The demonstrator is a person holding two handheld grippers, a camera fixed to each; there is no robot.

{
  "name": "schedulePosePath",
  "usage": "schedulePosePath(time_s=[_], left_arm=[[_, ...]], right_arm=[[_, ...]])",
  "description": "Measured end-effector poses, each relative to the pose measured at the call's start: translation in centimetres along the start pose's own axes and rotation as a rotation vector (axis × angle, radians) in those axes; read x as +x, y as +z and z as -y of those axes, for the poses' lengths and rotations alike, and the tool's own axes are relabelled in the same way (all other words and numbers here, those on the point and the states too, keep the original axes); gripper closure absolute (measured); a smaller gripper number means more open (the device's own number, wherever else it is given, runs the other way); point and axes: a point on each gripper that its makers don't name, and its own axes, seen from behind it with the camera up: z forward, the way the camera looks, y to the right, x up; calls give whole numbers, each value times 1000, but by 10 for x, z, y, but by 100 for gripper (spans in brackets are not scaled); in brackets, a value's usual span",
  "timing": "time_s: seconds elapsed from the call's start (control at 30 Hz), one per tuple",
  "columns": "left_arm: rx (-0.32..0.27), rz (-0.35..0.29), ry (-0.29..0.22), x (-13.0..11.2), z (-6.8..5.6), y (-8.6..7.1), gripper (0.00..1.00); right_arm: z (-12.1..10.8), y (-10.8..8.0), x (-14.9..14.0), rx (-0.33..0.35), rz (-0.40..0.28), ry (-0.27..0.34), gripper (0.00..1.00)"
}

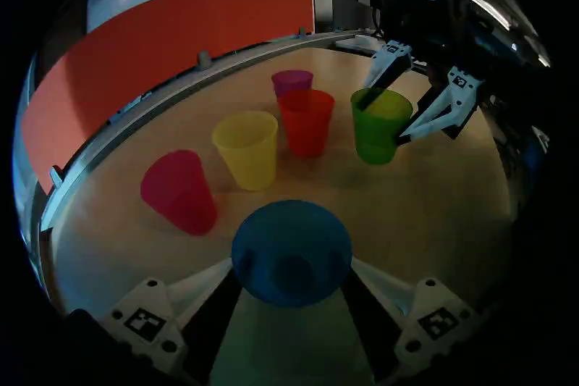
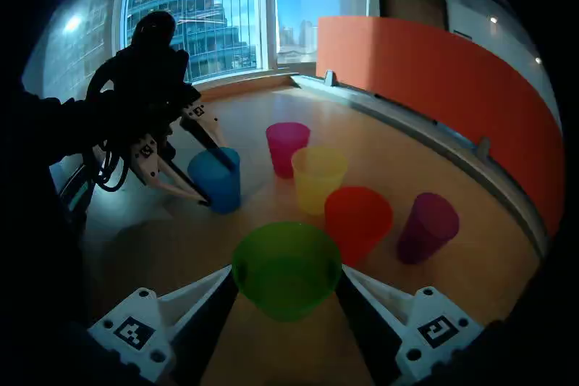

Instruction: Pour water

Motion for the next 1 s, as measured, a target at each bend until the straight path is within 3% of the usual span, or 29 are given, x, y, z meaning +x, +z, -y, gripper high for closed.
schedulePosePath(time_s=[0.3,1.0], left_arm=[[-14,41,-32,-13,-3,1,16],[13,92,-9,-38,-5,-9,16]], right_arm=[[2,6,-1,1,4,1,10],[3,16,-16,-5,-2,27,10]])
